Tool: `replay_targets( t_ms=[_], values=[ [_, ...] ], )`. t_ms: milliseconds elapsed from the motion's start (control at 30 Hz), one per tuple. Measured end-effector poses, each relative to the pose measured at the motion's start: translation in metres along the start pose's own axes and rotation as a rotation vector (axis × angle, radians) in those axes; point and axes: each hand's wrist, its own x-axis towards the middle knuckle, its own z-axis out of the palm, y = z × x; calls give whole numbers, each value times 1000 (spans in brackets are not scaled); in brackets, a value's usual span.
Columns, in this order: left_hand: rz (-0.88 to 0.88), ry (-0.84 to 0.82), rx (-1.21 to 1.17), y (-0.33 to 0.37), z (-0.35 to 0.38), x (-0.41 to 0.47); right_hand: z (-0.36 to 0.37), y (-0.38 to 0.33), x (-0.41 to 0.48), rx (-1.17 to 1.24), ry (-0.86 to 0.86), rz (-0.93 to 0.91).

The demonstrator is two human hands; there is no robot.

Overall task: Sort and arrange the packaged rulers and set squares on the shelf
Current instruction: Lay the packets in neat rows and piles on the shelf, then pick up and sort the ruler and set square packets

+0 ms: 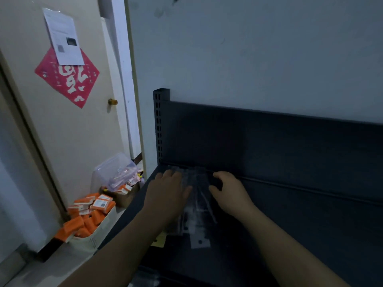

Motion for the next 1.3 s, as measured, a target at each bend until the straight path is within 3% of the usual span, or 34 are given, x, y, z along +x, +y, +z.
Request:
replay_targets(
  t_ms=[233,533,1300],
  values=[
    [231,67,-147,35,-9,-18,-32,7,-49,-310,158,-64],
    [450,52,-210,125,8,-39,-82,58,-137,-424,327,71],
    [803,15,-399,478,61,-136,-295,260,-360,-504,421,439]
  ],
)
